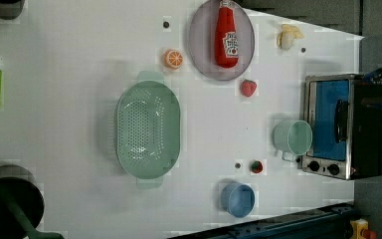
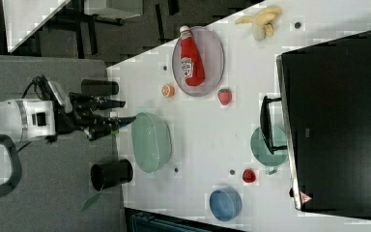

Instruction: Drag strainer left to right.

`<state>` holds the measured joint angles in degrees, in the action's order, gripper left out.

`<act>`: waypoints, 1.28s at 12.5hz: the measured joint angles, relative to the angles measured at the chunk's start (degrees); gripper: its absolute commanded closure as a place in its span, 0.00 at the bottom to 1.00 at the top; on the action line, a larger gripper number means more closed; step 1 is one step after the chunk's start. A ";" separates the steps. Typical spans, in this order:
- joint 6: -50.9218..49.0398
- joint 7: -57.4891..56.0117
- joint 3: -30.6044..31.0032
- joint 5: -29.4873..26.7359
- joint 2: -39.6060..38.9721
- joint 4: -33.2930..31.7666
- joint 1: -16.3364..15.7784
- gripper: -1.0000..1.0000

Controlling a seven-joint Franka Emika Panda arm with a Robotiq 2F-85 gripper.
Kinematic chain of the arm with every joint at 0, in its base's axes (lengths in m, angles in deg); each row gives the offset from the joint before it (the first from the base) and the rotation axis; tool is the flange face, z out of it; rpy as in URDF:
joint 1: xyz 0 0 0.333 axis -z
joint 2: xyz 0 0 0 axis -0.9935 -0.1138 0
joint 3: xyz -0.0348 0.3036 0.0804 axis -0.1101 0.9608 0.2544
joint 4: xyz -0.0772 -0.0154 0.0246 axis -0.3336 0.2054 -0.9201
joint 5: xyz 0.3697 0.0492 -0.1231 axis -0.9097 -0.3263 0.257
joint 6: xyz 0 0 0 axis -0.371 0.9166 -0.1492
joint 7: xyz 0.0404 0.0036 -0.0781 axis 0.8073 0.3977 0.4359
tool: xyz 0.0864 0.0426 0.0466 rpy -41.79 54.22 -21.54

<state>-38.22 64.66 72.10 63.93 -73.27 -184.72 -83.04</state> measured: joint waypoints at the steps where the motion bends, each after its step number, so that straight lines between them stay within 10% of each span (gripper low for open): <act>1: -6.30 0.00 -0.45 0.52 5.90 -6.55 -0.11 0.21; 3: -14.72 -0.04 -0.97 1.19 19.87 -16.17 0.23 0.00; 8: -12.53 -0.66 1.55 0.48 37.93 -14.60 0.22 0.00; 16: 4.62 16.18 27.61 -0.80 9.10 -17.18 0.01 0.00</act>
<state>-33.60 80.85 99.71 63.12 -64.17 -201.90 -83.02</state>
